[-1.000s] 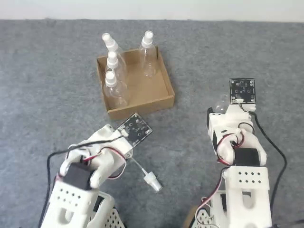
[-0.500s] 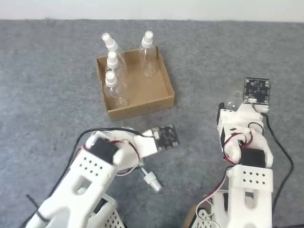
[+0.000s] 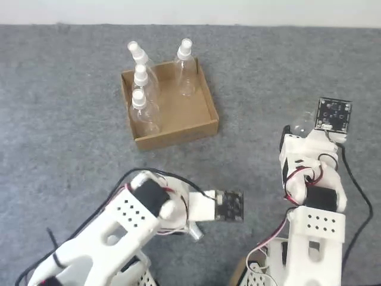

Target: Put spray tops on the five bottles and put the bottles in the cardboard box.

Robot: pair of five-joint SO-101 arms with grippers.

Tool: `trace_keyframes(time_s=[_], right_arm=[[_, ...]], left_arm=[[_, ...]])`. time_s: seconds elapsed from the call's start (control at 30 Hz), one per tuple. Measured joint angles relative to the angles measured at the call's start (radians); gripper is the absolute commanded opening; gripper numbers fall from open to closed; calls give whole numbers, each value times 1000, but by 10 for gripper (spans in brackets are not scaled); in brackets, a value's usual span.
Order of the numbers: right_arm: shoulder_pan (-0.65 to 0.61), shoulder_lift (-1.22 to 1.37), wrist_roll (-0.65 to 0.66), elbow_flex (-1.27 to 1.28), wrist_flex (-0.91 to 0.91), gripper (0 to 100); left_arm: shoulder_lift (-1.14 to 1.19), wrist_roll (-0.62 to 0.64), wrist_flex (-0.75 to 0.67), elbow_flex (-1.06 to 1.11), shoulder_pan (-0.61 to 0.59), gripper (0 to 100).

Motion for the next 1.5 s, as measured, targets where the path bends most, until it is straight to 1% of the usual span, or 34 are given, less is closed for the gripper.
trace_keyframes(time_s=[0.13, 0.4, 0.67, 0.83, 0.97, 1.17, 1.33, 1.43, 1.5], right_arm=[[-2, 0, -2, 0, -5, 37], [5, 0, -2, 0, -6, 37], [3, 0, -2, 0, -6, 37], [3, 0, -2, 0, -6, 37], [3, 0, -2, 0, -6, 37], [3, 0, -2, 0, -6, 37], [3, 0, -2, 0, -6, 37], [3, 0, -2, 0, -6, 37], [3, 0, -2, 0, -6, 37]], left_arm=[[0, 0, -21, 48, 61, 181], [0, 0, -26, 51, 163, 181], [14, -32, -31, 51, 169, 181], [167, -35, -129, 51, 169, 179], [328, -38, -189, 34, 169, 137], [466, -35, -238, -6, 169, 101], [503, -35, -265, -8, 170, 9], [503, -28, -265, -9, 172, 13], [503, 3, -265, -9, 173, 13]])
